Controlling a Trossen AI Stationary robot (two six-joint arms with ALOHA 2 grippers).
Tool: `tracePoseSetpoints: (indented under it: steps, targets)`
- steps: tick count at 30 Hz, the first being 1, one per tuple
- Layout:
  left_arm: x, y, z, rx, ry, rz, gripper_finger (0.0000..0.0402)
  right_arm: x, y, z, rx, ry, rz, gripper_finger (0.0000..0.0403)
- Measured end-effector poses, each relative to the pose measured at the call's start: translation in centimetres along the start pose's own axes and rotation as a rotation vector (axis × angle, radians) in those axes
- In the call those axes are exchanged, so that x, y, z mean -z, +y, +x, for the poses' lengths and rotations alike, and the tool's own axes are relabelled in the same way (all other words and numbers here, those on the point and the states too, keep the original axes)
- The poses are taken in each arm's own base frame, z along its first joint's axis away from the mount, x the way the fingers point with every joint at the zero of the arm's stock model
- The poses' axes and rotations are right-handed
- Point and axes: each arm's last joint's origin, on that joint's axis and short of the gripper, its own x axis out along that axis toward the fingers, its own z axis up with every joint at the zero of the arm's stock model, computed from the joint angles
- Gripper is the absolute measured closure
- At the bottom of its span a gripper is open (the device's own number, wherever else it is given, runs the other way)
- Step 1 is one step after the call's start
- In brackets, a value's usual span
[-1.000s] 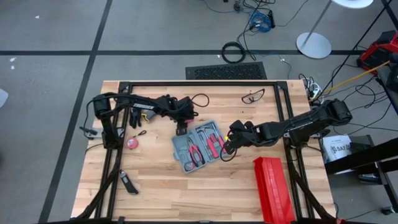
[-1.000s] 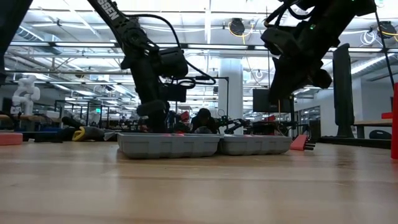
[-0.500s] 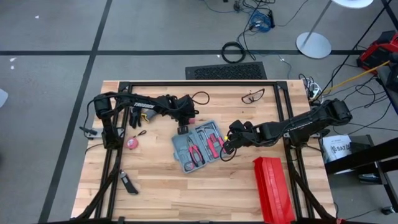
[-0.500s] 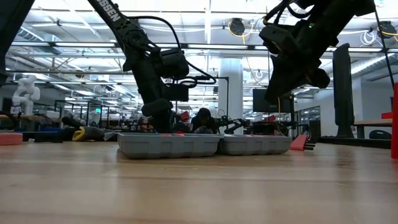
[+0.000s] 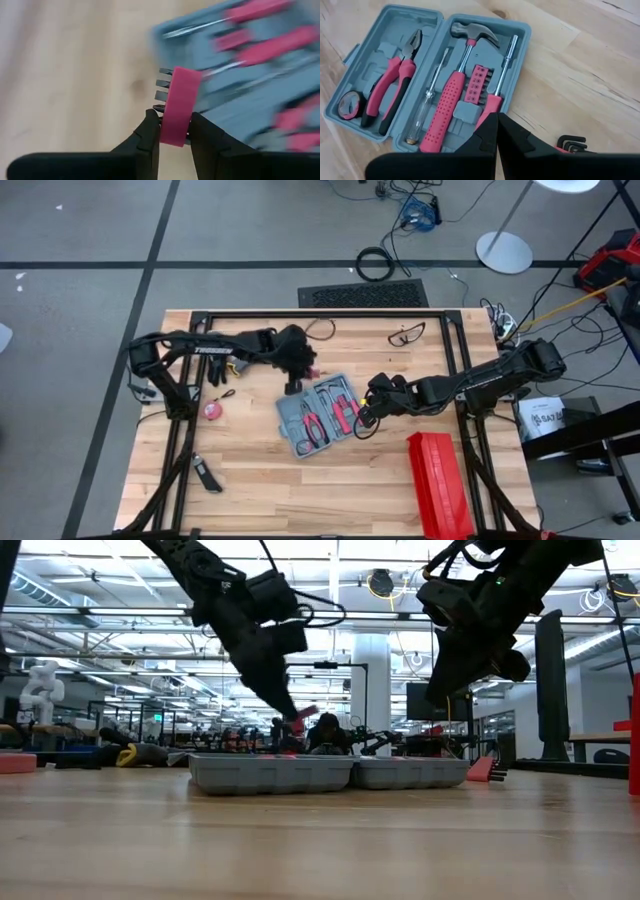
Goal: Prefit tool cases
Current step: Put the red terminal block into the gray prefit tools case
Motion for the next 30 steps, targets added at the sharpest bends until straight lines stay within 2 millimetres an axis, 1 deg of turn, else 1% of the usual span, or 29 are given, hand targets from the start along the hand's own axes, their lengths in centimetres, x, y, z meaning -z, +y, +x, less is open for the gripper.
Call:
tracePoseSetpoints:
  steps: [2, 5, 11, 13, 15, 19, 24, 26, 30]
  targets:
    - [-0.5, -1.0, 0.5, 0.084, -0.042, 0.033, 0.0324, 0.0, 0.0, 0.0, 0.000, 0.001, -0.006, 0.0399]
    - [-1.7, -2.3, 0.8, 0.262, -0.180, 0.099, 0.0324, 0.0, 0.0, 0.0, -0.001, 0.004, -0.031, 0.0399]
    - [-4.9, -4.2, -0.6, 0.676, -0.562, 0.213, 0.0324, 0.6, 0.4, -0.3, -0.018, 0.016, -0.065, 0.0399]
    - [-5.3, -5.1, -0.6, 0.764, -0.644, 0.251, 0.0324, 1.1, 0.7, -0.6, -0.033, 0.022, -0.079, 0.0399]
    - [-5.3, -6.1, -0.4, 0.821, -0.702, 0.277, 0.0324, 1.6, 1.1, -0.9, -0.049, 0.027, -0.084, 0.0399]
    - [-4.9, -7.6, -1.4, 0.842, -0.873, 0.370, 0.0324, 2.6, 1.7, -1.5, -0.061, 0.009, -0.080, 0.0399]
    - [-3.8, -7.7, -1.8, 0.775, -0.996, 0.359, 0.0324, 3.4, 2.6, -2.3, -0.049, -0.122, -0.127, 0.0399]
    - [-3.5, -7.6, -2.1, 0.758, -1.034, 0.358, 0.0324, 3.5, 3.1, -2.8, -0.042, -0.222, -0.179, 0.0399]
    - [-3.5, -7.6, -2.4, 0.741, -1.074, 0.382, 0.0324, 3.2, 4.5, -4.0, 0.017, -0.506, -0.263, 0.0399]
